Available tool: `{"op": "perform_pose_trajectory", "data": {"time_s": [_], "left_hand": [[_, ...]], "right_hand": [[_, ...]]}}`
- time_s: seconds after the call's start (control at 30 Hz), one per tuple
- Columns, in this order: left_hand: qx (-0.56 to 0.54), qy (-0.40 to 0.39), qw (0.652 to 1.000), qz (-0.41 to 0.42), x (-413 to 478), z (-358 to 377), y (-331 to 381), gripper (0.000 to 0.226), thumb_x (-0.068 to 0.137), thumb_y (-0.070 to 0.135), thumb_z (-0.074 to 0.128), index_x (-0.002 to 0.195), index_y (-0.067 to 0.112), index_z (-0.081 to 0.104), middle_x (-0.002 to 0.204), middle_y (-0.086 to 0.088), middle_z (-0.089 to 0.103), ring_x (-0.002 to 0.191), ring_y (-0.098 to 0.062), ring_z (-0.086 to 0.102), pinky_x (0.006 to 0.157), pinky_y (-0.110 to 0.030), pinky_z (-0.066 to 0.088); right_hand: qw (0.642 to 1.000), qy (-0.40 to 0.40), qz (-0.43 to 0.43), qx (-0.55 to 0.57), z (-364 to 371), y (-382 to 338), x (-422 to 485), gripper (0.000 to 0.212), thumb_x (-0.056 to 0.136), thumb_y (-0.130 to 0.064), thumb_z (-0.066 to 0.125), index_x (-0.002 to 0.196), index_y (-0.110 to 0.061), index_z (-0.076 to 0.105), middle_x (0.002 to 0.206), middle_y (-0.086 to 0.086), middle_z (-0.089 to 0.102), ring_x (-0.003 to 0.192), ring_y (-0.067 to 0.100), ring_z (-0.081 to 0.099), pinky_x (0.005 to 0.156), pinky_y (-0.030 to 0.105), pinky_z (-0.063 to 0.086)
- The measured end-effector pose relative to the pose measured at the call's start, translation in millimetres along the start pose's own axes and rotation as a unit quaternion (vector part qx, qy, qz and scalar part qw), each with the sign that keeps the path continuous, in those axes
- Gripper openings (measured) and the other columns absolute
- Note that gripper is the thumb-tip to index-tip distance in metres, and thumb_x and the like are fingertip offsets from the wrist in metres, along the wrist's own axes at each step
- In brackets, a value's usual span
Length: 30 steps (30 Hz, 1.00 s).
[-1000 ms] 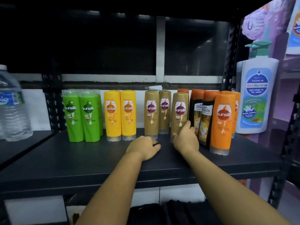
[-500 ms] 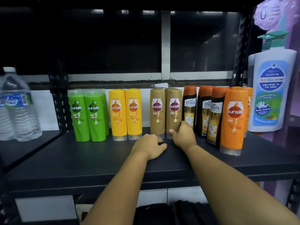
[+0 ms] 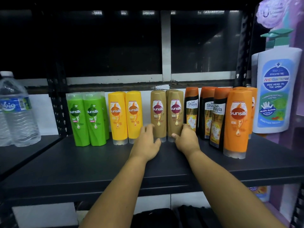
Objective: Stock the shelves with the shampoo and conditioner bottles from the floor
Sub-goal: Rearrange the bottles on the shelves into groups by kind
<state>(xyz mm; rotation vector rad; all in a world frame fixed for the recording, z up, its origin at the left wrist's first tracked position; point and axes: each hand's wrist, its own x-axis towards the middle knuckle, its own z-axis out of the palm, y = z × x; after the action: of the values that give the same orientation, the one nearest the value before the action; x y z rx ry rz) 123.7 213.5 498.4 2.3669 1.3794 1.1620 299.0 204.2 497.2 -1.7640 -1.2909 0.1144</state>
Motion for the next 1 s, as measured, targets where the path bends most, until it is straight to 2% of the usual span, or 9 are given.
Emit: {"op": "perform_pose_trajectory", "data": {"time_s": [0.2, 0.4, 0.67, 0.77, 0.9, 1.0], "left_hand": [[0.010, -0.053, 0.998, 0.033, 0, 4, -2, 0.061, 0.099, 0.033, 0.060, 0.154, 0.029, 0.035, 0.151, 0.003, 0.037, 0.132, -0.019, 0.049, 0.107, -0.037, 0.046], [0.024, -0.064, 0.997, 0.043, 4, 6, -7, 0.066, 0.098, 0.037, 0.061, 0.158, 0.034, 0.032, 0.150, 0.001, 0.037, 0.134, -0.022, 0.047, 0.109, -0.037, 0.046], [0.026, -0.074, 0.996, 0.036, 6, 12, -11, 0.071, 0.099, 0.036, 0.061, 0.160, 0.040, 0.027, 0.157, 0.000, 0.028, 0.141, -0.021, 0.041, 0.113, -0.034, 0.041], [0.013, -0.044, 0.998, 0.050, 4, 7, -6, 0.067, 0.099, 0.035, 0.061, 0.159, 0.033, 0.033, 0.147, 0.002, 0.035, 0.132, -0.018, 0.047, 0.108, -0.030, 0.043], [-0.010, 0.068, 0.994, 0.089, 16, -22, 15, 0.050, 0.099, 0.034, 0.062, 0.148, 0.024, 0.051, 0.134, 0.007, 0.047, 0.124, -0.010, 0.050, 0.098, -0.019, 0.038], [-0.010, 0.134, 0.983, 0.128, 52, -61, 43, 0.041, 0.099, 0.033, 0.062, 0.139, 0.021, 0.059, 0.130, 0.005, 0.056, 0.120, -0.010, 0.053, 0.097, -0.022, 0.040]], "right_hand": [[1.000, -0.005, -0.006, -0.015, 1, -1, 3, 0.047, 0.094, -0.028, 0.068, 0.132, -0.014, 0.044, 0.121, 0.012, 0.063, 0.112, 0.035, 0.061, 0.090, 0.046, 0.054], [1.000, -0.001, -0.022, -0.016, 2, -3, 1, 0.050, 0.095, -0.029, 0.066, 0.136, -0.015, 0.041, 0.121, 0.013, 0.064, 0.110, 0.035, 0.063, 0.090, 0.047, 0.055], [0.999, -0.001, -0.024, -0.031, -2, -7, -4, 0.048, 0.097, -0.030, 0.063, 0.136, -0.016, 0.039, 0.117, 0.013, 0.065, 0.105, 0.035, 0.065, 0.083, 0.044, 0.056], [0.999, -0.010, -0.024, -0.020, -5, -8, -6, 0.052, 0.096, -0.029, 0.064, 0.139, -0.017, 0.037, 0.118, 0.011, 0.064, 0.107, 0.034, 0.065, 0.084, 0.043, 0.055], [1.000, -0.019, -0.023, 0.004, -6, -6, -6, 0.054, 0.094, -0.028, 0.065, 0.141, -0.018, 0.038, 0.117, 0.008, 0.065, 0.106, 0.031, 0.064, 0.087, 0.043, 0.055], [0.999, -0.024, -0.014, 0.022, -5, -3, -3, 0.056, 0.094, -0.031, 0.065, 0.142, -0.022, 0.038, 0.117, 0.006, 0.065, 0.109, 0.031, 0.063, 0.090, 0.045, 0.055]]}}
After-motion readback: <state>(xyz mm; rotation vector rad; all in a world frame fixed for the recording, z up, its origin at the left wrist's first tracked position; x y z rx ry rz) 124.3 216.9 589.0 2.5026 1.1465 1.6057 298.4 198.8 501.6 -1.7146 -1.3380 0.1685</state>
